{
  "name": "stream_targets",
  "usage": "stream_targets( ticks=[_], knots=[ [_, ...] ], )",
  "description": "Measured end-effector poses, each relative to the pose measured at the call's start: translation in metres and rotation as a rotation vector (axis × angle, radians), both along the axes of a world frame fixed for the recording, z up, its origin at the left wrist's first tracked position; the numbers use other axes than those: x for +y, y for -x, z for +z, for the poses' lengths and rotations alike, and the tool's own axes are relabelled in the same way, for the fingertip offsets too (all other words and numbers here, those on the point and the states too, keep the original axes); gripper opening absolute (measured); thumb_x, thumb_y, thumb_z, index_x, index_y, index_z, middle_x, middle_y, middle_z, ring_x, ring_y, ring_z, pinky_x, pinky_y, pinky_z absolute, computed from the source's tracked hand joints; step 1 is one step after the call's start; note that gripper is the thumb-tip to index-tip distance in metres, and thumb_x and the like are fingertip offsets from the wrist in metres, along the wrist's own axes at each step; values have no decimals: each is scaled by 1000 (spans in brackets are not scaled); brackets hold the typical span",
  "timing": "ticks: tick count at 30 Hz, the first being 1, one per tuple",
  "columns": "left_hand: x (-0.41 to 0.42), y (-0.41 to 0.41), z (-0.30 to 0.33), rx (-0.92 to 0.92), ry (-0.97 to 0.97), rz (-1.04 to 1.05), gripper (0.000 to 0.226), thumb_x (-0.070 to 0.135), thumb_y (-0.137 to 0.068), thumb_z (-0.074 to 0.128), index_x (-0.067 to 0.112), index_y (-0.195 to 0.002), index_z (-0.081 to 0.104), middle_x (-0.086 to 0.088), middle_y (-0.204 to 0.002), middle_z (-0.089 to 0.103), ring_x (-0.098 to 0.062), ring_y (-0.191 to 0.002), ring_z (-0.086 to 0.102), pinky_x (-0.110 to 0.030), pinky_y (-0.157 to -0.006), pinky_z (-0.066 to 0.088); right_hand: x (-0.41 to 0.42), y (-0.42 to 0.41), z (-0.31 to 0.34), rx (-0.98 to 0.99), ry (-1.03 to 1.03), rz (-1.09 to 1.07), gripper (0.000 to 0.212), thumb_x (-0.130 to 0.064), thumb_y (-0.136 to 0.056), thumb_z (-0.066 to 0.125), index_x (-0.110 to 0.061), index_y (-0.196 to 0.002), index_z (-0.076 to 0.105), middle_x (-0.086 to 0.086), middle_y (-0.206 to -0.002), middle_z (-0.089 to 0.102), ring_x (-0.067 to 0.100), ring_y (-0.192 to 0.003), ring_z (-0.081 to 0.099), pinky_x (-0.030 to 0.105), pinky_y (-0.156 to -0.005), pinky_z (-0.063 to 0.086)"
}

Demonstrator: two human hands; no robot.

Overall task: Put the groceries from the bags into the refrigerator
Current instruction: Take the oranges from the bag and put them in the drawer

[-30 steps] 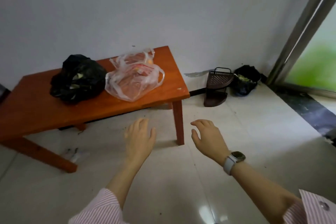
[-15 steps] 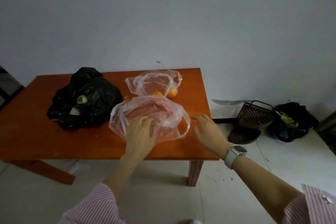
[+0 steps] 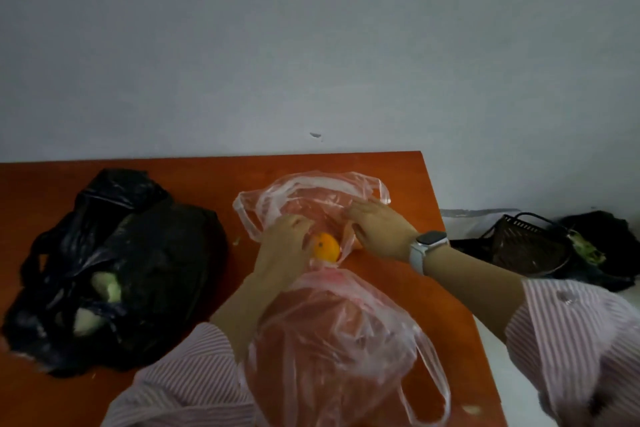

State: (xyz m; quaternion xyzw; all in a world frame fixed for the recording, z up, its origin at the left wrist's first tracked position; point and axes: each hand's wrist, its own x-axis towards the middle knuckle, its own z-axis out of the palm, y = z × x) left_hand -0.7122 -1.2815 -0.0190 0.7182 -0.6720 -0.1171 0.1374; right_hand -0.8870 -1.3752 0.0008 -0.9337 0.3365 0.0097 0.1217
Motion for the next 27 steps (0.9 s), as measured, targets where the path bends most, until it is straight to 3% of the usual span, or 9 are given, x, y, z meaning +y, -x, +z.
stream_targets(
  ticks=[3,5,8,12,15,18,21,25,27],
  knots=[
    [-30,-12,-27,-35,-102,-99,40,34,-90,40,15,-121,57,-1,-131,51,-20,-130,35,-39,-105,26,-26,-27,-28,300,-59,87,50,-16,-95,34,-16,-144,23,5,-152,25,22,-141,18,48,-116,7],
    [-44,-18,-42,-80,-171,-176,40,34,-92,43,21,-129,50,5,-138,43,-15,-136,22,-38,-108,17,-39,-33,-42,404,-50,43,45,-25,-98,30,-18,-143,27,7,-148,33,24,-136,30,52,-114,9],
    [-56,-25,-58,-145,-205,-296,44,45,-90,41,26,-129,49,9,-137,44,-15,-136,20,-42,-105,13,-51,-30,-50,389,-18,-111,42,-36,-99,25,-19,-133,41,7,-129,49,25,-118,46,45,-106,23],
    [-66,-33,-70,-123,-214,-380,67,65,-77,23,29,-128,48,10,-134,49,-19,-134,23,-45,-102,9,-52,-29,-62,372,-117,-234,47,-48,-92,38,-19,-130,42,7,-128,45,26,-115,46,45,-102,29],
    [-68,-40,-75,-127,-305,-430,67,64,-80,44,30,-137,37,9,-136,47,-20,-136,20,-47,-107,4,-46,-25,-72,388,-199,-270,66,-54,-83,49,-24,-138,28,7,-133,42,29,-121,43,50,-104,28],
    [-68,-41,-78,-136,-347,-472,77,60,-77,54,27,-141,27,5,-137,46,-21,-134,24,-48,-110,5,-40,-22,-80,344,-262,-309,77,-46,-81,56,-26,-143,15,8,-135,40,31,-120,45,51,-103,29],
    [-67,-41,-81,-76,-301,-456,76,60,-74,57,26,-137,32,5,-134,49,-18,-126,34,-39,-107,13,-38,-24,-81,264,-343,-376,78,-38,-79,61,-22,-141,18,9,-131,40,33,-114,49,50,-102,29],
    [-63,-43,-71,182,-247,-318,80,50,-72,67,26,-139,30,4,-137,42,-15,-125,40,-29,-102,33,-37,-22,-72,68,-420,-405,75,-34,-71,68,-26,-133,27,3,-129,40,30,-108,52,49,-99,32],
    [-62,-46,-55,331,-176,-214,81,43,-71,71,25,-139,30,3,-136,41,-15,-122,42,-26,-93,38,-36,-19,-60,-86,-484,-415,72,-28,-71,71,-28,-129,30,1,-127,39,26,-102,53,46,-92,42]
  ],
)
